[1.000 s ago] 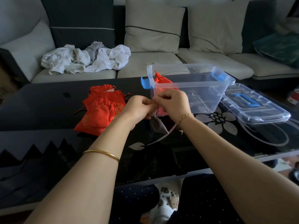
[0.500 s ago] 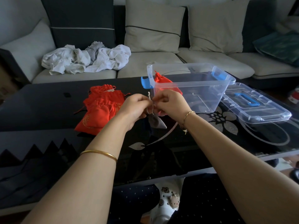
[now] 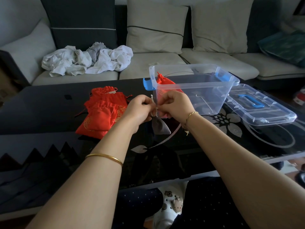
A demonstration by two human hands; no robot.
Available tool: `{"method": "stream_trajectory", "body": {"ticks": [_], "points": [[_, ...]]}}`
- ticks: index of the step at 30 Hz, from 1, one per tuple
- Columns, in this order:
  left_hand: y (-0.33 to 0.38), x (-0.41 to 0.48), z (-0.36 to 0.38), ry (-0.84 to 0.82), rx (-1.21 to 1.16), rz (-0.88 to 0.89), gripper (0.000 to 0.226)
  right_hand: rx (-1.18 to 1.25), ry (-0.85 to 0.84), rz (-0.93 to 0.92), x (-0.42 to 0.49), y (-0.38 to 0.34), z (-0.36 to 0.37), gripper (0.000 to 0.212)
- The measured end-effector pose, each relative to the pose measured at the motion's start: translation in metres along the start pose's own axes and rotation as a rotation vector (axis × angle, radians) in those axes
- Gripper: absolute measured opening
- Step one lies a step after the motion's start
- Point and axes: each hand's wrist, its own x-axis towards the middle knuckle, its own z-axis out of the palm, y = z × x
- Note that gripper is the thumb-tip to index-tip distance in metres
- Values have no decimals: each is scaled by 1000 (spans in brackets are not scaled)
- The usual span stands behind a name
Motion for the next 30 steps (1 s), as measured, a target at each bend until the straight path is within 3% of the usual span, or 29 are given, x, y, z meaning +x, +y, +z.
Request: {"method": "stream_trajectory", "body": {"ticks": [7, 18, 30], "points": [[1, 1, 0, 58, -66, -19, 13, -29, -12, -40, -2, -2, 2, 9], [7, -1, -2, 160, -94, -51, 13, -69, -31, -102, -4, -6, 3, 11], [17, -11, -3, 256, 85, 100, 17, -305, -16, -232, 0, -12, 7, 16]]}}
